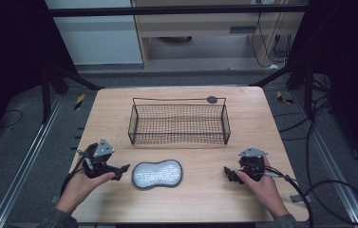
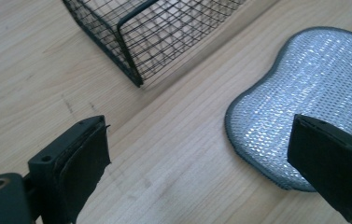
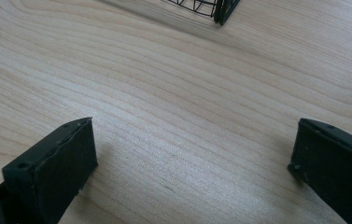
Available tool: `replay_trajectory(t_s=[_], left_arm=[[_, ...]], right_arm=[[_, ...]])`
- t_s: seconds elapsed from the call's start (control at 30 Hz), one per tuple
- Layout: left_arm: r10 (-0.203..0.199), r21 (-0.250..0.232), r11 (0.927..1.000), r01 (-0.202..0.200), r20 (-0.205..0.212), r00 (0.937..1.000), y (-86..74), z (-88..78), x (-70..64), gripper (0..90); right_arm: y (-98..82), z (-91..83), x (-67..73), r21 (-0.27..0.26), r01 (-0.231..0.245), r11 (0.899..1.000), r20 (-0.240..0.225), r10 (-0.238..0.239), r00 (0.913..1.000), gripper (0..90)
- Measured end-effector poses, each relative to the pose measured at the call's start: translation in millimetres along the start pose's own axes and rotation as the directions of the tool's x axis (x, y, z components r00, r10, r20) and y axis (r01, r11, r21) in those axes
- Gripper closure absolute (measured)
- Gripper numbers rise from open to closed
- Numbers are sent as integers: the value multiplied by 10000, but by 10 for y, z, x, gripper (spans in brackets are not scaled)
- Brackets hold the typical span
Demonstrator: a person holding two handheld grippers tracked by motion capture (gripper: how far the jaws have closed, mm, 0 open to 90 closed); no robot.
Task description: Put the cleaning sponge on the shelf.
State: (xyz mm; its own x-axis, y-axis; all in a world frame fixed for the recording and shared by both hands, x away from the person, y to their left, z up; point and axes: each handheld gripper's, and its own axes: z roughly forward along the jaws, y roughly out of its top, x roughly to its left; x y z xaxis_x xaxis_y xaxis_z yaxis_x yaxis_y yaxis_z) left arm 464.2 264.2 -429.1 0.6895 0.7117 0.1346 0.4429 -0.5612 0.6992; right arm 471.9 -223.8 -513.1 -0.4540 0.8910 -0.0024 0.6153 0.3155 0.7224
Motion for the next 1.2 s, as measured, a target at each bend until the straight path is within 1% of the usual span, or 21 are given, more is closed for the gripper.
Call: replay_trajectory(t_s=[0.07,0.1,0.13,0.17,0.2,0.23,0.33,0.4,0.5,0.53,0.57,0.6,0.63,0.7,0.73,0.77,0.8,0.9,1.07,1.13,1.2], left_arm=[[354,173,9992,-359,277,9990,79,24,-60,47],[354,173,9992,-359,277,9990,79,24,-60,47],[662,355,9971,-677,424,9969,125,57,-103,47],[662,355,9971,-677,424,9969,125,57,-103,47],[1072,637,9918,-1112,632,9922,168,99,-161,45],[1072,637,9918,-1112,632,9922,168,99,-161,44],[1594,956,9813,-1672,845,9836,228,173,-258,43],[2014,1201,9693,-2145,1122,9731,273,225,-307,43],[2382,1340,9574,-2559,1348,9618,331,278,-357,45],[2447,1388,9545,-2641,1423,9591,357,289,-366,47],[2469,1346,9543,-2670,1486,9576,376,309,-378,52],[2607,1429,9480,-2843,1635,9515,407,350,-393,58],[2634,1488,9454,-2899,1746,9487,417,376,-398,59],[2646,1513,9439,-2934,1849,9465,424,401,-406,58],[2760,1630,9372,-3083,1937,9414,437,427,-416,58],[2753,1622,9370,-3095,2029,9397,442,451,-435,59],[2860,1638,9327,-3213,2066,9357,451,469,-450,58],[2952,1658,9272,-3358,2284,9277,472,510,-481,58],[3024,1692,9213,-3500,2539,9188,499,562,-519,52],[3141,1758,9144,-3646,2600,9131,512,575,-533,53],[3213,1732,9112,-3737,2687,9080,530,584,-543,53]], right_arm=[[0,0,0,-1,2,10000,2,-2,10000,4],[0,0,0,-1,2,10000,2,-2,10000,4],[0,-1,0,8,4,10000,1,-4,10000,4],[0,-1,0,8,4,10000,1,-4,10000,4],[0,0,-1,5,7,10000,-9,-7,10000,4],[0,0,-1,-3,9,10000,-6,-9,10000,4],[0,-1,-1,15,7,10000,-6,-7,10000,4],[0,0,-1,3,8,10000,-8,-8,10000,4],[0,-1,-1,15,7,10000,-6,-7,10000,4],[0,0,-1,2,4,10000,-6,-4,10000,4],[0,-1,-1,15,6,10000,-5,-6,10000,4],[0,0,-1,5,10,10000,-11,-10,10000,4],[0,0,-1,5,10,10000,-13,-10,10000,4],[0,0,-1,5,12,10000,-12,-12,10000,4],[0,0,-1,5,10,10000,-15,-10,10000,4],[0,0,-1,1,12,10000,-14,-12,10000,4],[0,0,-1,3,9,10000,-14,-9,10000,4],[0,0,-1,4,12,10000,-15,-12,10000,4],[0,0,-2,3,12,10000,-13,-12,10000,4],[0,0,-2,4,12,10000,-14,-12,10000,4],[0,0,-2,6,13,10000,-13,-13,10000,4]])
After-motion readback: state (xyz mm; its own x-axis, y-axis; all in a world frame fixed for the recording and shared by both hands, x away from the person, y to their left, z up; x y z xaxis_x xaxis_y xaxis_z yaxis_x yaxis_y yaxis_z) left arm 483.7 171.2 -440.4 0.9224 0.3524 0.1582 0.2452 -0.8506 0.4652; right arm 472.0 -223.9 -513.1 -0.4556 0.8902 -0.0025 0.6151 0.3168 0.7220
